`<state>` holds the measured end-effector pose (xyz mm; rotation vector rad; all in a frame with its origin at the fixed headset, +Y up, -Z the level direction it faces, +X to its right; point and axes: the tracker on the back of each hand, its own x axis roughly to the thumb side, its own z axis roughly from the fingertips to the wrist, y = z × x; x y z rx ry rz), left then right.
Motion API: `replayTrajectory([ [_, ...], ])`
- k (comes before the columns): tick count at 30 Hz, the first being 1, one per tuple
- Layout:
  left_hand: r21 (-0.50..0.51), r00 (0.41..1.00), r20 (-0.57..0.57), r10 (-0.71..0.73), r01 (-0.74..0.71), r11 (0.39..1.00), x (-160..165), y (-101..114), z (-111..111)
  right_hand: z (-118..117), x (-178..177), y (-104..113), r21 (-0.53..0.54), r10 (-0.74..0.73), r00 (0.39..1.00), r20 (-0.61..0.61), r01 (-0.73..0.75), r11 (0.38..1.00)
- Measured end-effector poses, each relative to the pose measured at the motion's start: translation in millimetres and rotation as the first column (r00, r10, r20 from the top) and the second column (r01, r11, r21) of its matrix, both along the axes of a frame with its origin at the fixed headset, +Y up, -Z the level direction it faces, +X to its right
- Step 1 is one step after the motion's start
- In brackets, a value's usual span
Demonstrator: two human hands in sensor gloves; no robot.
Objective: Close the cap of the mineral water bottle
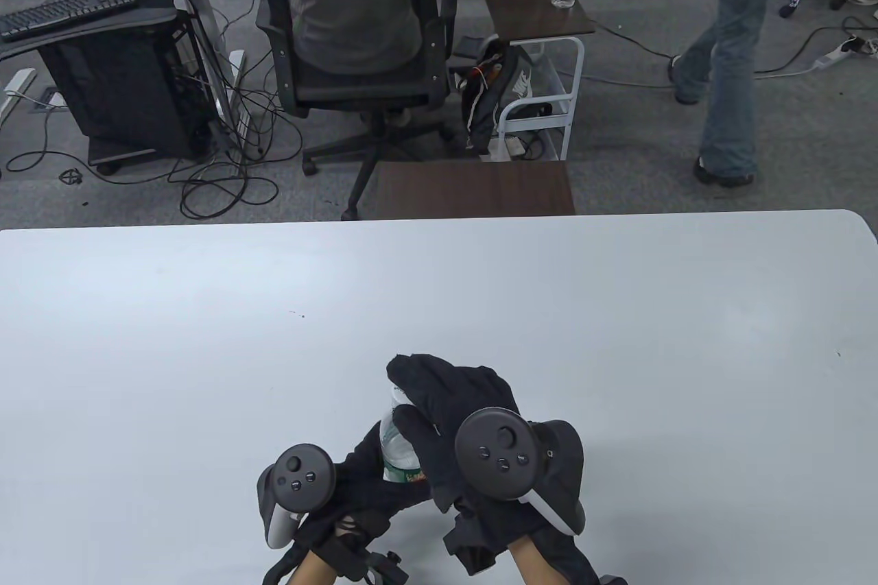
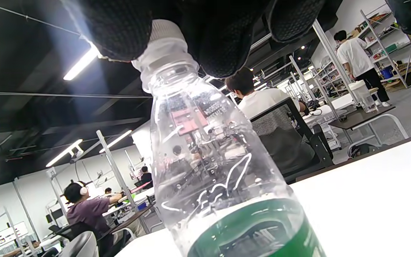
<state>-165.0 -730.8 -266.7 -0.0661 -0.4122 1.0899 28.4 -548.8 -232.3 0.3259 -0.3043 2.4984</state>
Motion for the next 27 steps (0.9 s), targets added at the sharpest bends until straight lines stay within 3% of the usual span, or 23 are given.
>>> replayTrajectory([
  [15, -0.003, 1.0, 0.021, 0.02, -0.02, 1.0, -0.6, 1.4, 0.5, -1.5, 3.3, -4.5, -0.026, -0.071, 0.996, -0.047, 0.07, 0.997],
  [27, 0.005, 1.0, 0.024, 0.006, -0.007, 1.0, -1.6, 1.8, -0.1, -2.7, 9.7, -5.8, 0.032, -0.088, 0.995, 0.041, 0.087, 0.996],
])
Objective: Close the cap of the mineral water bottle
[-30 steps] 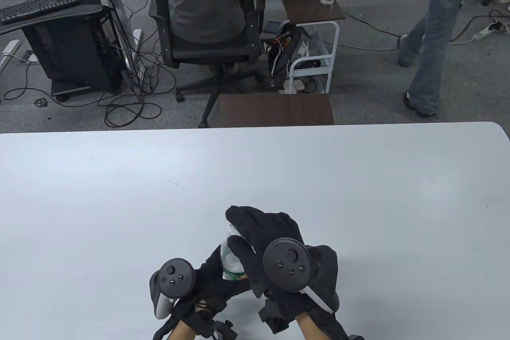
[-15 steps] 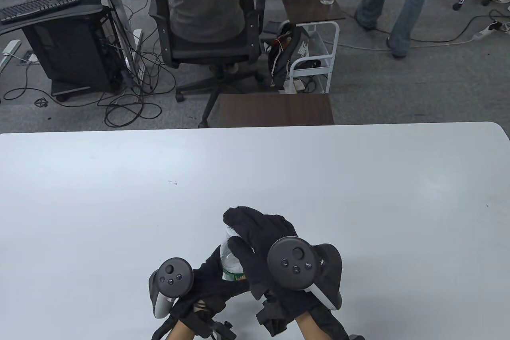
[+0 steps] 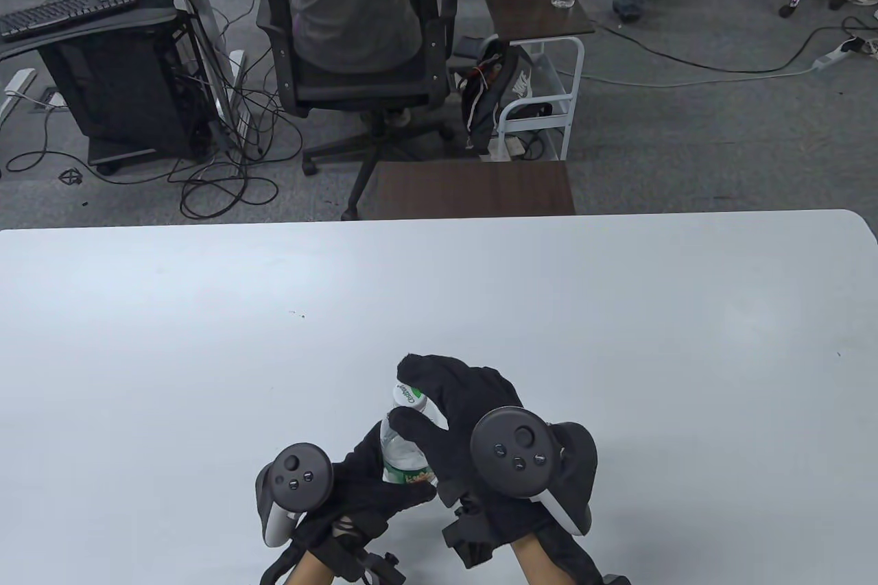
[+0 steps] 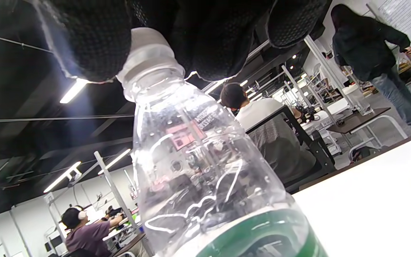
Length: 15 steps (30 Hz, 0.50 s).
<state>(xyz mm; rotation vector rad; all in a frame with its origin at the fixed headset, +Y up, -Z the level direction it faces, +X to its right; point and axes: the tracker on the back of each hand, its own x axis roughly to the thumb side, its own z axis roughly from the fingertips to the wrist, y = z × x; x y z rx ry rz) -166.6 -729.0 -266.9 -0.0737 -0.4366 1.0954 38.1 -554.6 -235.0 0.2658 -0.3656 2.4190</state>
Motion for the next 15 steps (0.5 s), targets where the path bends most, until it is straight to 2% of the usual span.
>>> replayTrajectory([
  [6, -0.004, 1.0, 0.0, -0.001, 0.001, 1.0, -0.2, -0.1, 0.0, -1.4, 0.8, -2.1, -0.002, 0.002, 1.0, -0.004, -0.002, 1.0],
  [10, -0.008, 1.0, -0.002, 0.011, -0.011, 1.0, -0.4, 0.2, 0.2, -1.8, 6.0, -3.1, -0.007, -0.071, 0.997, -0.039, 0.071, 0.997],
  [15, -0.007, 1.0, 0.002, 0.002, -0.002, 1.0, 0.1, -0.1, 0.0, -5.6, 8.5, -5.2, -0.077, -0.111, 0.977, -0.182, 0.099, 0.992],
])
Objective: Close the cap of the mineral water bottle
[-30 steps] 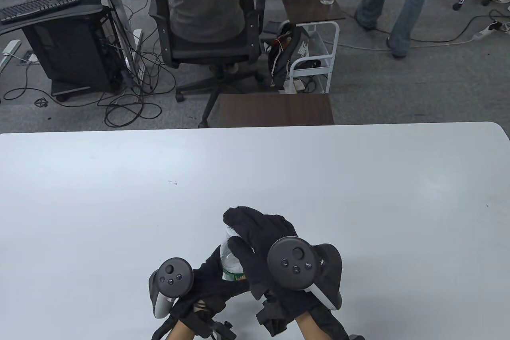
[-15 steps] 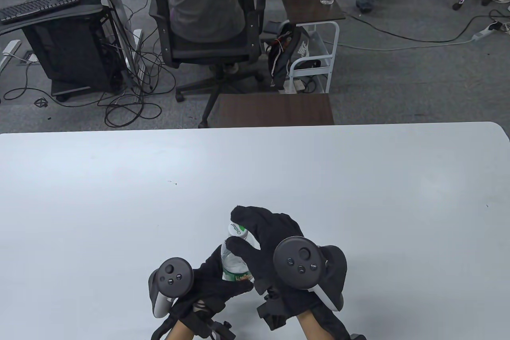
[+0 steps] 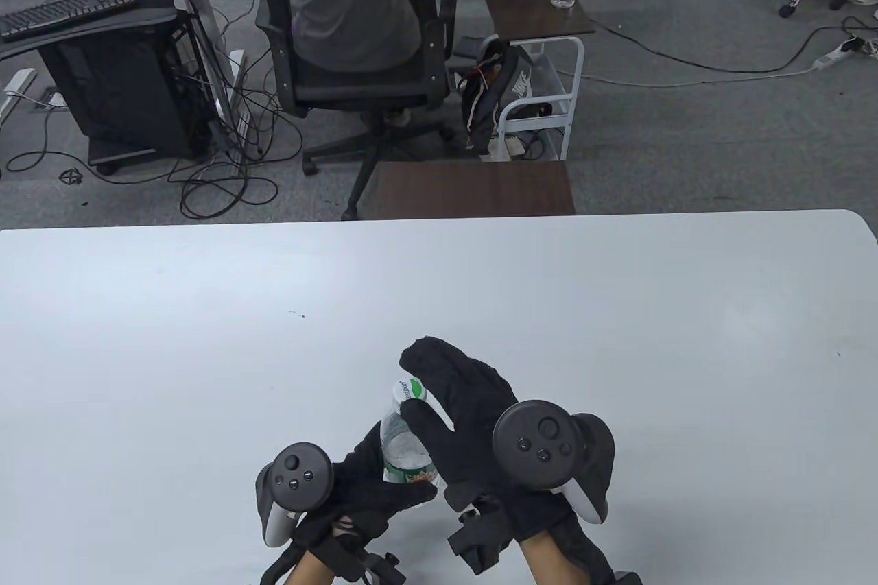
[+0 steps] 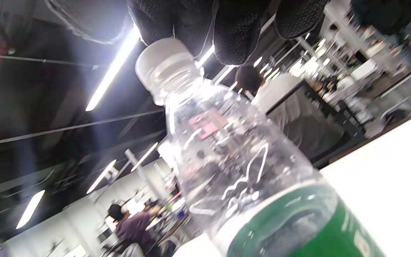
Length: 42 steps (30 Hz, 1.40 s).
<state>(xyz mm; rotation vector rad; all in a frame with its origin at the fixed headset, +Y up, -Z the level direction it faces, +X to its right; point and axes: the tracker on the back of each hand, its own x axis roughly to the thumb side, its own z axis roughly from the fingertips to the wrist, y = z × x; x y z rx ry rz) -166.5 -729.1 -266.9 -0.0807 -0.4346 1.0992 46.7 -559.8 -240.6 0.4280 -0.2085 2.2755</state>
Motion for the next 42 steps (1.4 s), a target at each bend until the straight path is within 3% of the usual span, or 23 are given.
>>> replayTrajectory([
  [6, 0.002, 1.0, 0.004, -0.004, 0.004, 1.0, 0, 0, 0, -1, -4, -3, 0.016, 0.036, 0.999, 0.02, -0.037, 0.999],
  [14, 0.005, 1.0, 0.005, -0.01, 0.01, 1.0, 1, 0, 0, 2, -3, -2, 0.076, 0.092, 0.98, 0.174, -0.107, 0.991],
  [16, 0.005, 1.0, 0.007, -0.007, 0.007, 1.0, 1, 0, 0, 1, 0, -3, 0.082, 0.052, 0.99, 0.131, -0.063, 0.995],
  [19, 0.006, 1.0, 0.007, -0.013, 0.013, 1.0, 1, 0, 0, -4, 1, -7, -0.037, -0.051, 0.996, -0.074, 0.049, 0.998],
  [22, 0.009, 1.0, 0.013, -0.013, 0.013, 1.0, 1, 0, 0, -6, -1, -7, -0.052, -0.048, 0.993, -0.103, 0.043, 0.998],
  [33, 0.004, 0.999, 0.036, -0.02, 0.02, 1.0, 5, -2, 2, -1, -1, -8, 0.067, 0.007, 0.989, 0.145, -0.016, 0.998],
  [36, 0.011, 0.998, 0.057, -0.019, 0.018, 1.0, 5, 0, 1, -4, 3, -7, 0.046, 0.027, 0.996, 0.086, -0.031, 0.998],
  [38, 0.022, 0.995, 0.098, -0.021, 0.019, 1.0, 5, 1, 0, -8, 5, -8, -0.048, -0.028, 0.995, -0.1, 0.024, 0.999],
  [39, 0.023, 0.994, 0.108, -0.02, 0.018, 1.0, 5, 1, 0, -9, 5, -8, -0.074, -0.053, 0.99, -0.135, 0.043, 0.996],
  [42, 0.039, 0.994, 0.106, -0.006, 0.002, 0.999, 4, 3, 3, -7, 5, -7, -0.053, -0.057, 0.988, -0.144, 0.05, 0.997],
])
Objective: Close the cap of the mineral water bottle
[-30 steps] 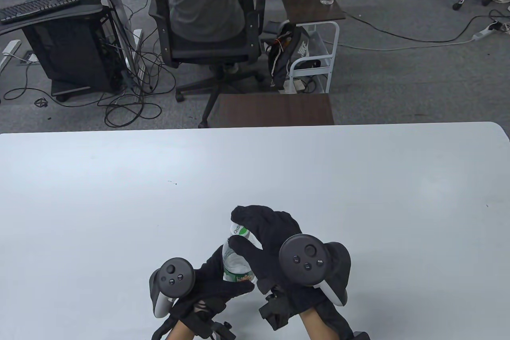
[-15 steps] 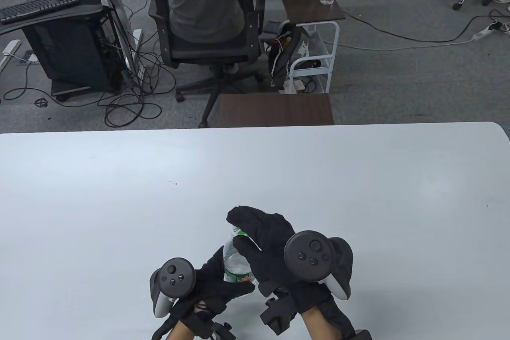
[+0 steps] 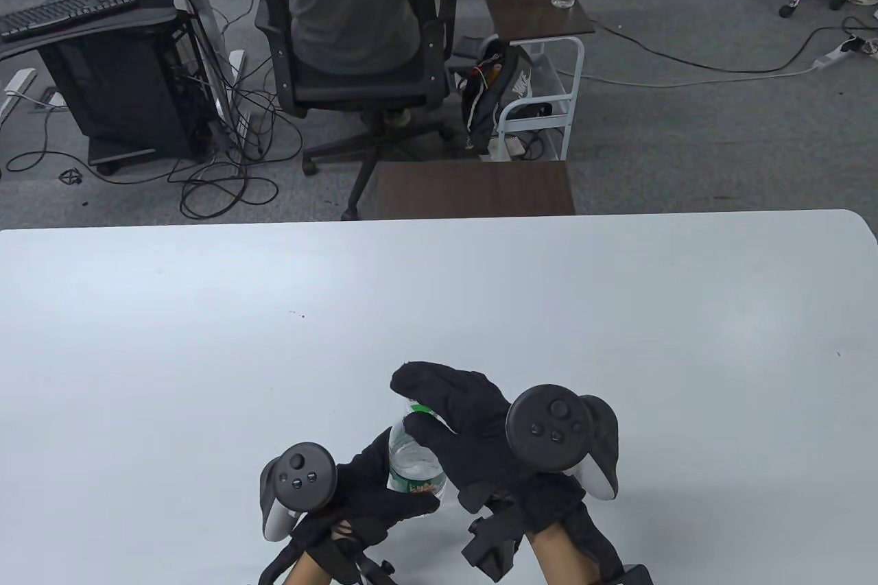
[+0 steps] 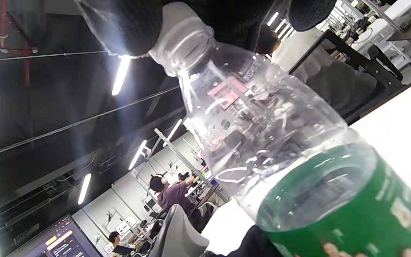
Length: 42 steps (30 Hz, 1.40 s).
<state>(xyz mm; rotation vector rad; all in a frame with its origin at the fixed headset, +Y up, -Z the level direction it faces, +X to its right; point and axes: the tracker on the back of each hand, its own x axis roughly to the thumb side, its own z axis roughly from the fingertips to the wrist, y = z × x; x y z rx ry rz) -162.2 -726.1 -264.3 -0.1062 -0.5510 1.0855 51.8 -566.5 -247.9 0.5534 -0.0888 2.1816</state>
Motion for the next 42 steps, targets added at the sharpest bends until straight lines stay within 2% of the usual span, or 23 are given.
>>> replayTrajectory([
  [5, 0.039, 0.996, -0.086, -0.006, 0.01, 0.999, 6, 3, 6, 11, -5, 5, 0.104, 0.057, 0.978, 0.2, -0.079, 0.991],
  [7, 0.04, 0.989, -0.147, -0.016, 0.022, 0.999, 9, 3, 9, 16, -9, 6, 0.175, 0.074, 0.934, 0.35, -0.143, 0.974],
  [9, 0.048, 0.976, -0.211, -0.056, 0.067, 0.997, 12, 4, 12, 19, -12, 6, 0.237, 0.113, 0.859, 0.5, -0.261, 0.936],
  [10, 0.036, 0.978, -0.196, -0.068, 0.077, 0.996, 13, 2, 12, 19, -12, 6, 0.223, 0.135, 0.845, 0.518, -0.286, 0.932],
  [12, 0.021, 0.989, -0.149, -0.02, 0.023, 1.0, 13, 1, 10, 18, -10, 5, 0.217, 0.097, 0.872, 0.48, -0.225, 0.95],
  [14, 0.029, 0.998, -0.062, 0.0, 0.002, 1.0, 9, 4, 6, 13, -3, 5, 0.185, 0.073, 0.926, 0.37, -0.15, 0.971],
  [15, 0.035, 0.999, -0.04, 0.017, -0.016, 0.999, 7, 4, 5, 11, -1, 5, 0.155, 0.059, 0.956, 0.289, -0.108, 0.982],
  [16, 0.031, 0.999, 0.009, 0.048, -0.048, 0.998, 5, 3, 2, 6, 2, 4, 0.078, 0.018, 0.99, 0.138, -0.029, 0.996],
  [17, 0.005, 0.993, 0.092, 0.07, -0.071, 0.997, 3, 3, 0, 2, 1, 1, -0.024, -0.058, 0.998, -0.015, 0.057, 0.998],
  [19, -0.006, 0.987, 0.132, 0.092, -0.092, 0.996, 0, 4, -1, -3, 1, -1, -0.118, -0.144, 0.981, -0.133, 0.129, 0.985],
  [20, -0.012, 0.984, 0.162, 0.08, -0.079, 0.997, -1, 4, -1, -3, 0, -1, -0.108, -0.131, 0.983, -0.131, 0.117, 0.987],
  [21, -0.001, 0.988, 0.137, 0.072, -0.073, 0.997, -2, 4, 0, -1, -1, 0, -0.08, -0.101, 0.99, -0.096, 0.094, 0.992],
  [24, 0.019, 0.997, 0.052, 0.052, -0.053, 0.998, 2, 3, 3, 8, -8, 1, 0.051, -0.01, 0.996, 0.092, 0.005, 0.999],
  [26, 0.018, 0.999, -0.008, 0.053, -0.053, 0.998, 5, 3, 6, 14, -12, 2, 0.109, -0.016, 0.973, 0.228, -0.009, 0.994],
  [29, 0.089, 0.976, -0.215, -0.027, 0.047, 0.995, 11, 8, 16, 23, -18, -3, 0.229, -0.026, 0.908, 0.418, -0.077, 0.97],
  [30, 0.101, 0.967, -0.251, -0.046, 0.074, 0.992, 12, 9, 16, 24, -18, -5, 0.275, -0.031, 0.885, 0.464, -0.111, 0.955],
  [32, 0.046, 0.98, -0.195, -0.03, 0.04, 0.998, 12, 5, 14, 23, -19, -6, 0.274, -0.001, 0.891, 0.454, -0.139, 0.952],
  [34, 0.046, 0.993, -0.121, 0.008, -0.003, 0.999, 8, 4, 8, 21, -15, -8, 0.254, 0.012, 0.916, 0.402, -0.123, 0.959],
  [35, 0.023, 0.992, -0.129, -0.014, 0.018, 1.0, 5, 4, 7, 19, -11, -10, 0.252, -0.015, 0.92, 0.391, -0.092, 0.963],
  [37, 0.082, 0.983, -0.181, -0.025, 0.041, 0.996, 0, 5, 4, 16, -4, -15, 0.246, -0.024, 0.934, 0.356, -0.069, 0.967],
  [40, 0.015, 0.973, -0.231, 0.003, 0.001, 1.0, -10, 1, -1, 9, 12, -32, 0.27, -0.092, 0.936, 0.34, -0.003, 0.963],
  [42, -0.017, 0.972, -0.235, 0.016, -0.021, 1.0, -15, -3, -5, 3, 22, -46, 0.235, -0.139, 0.93, 0.341, 0.059, 0.97],
])
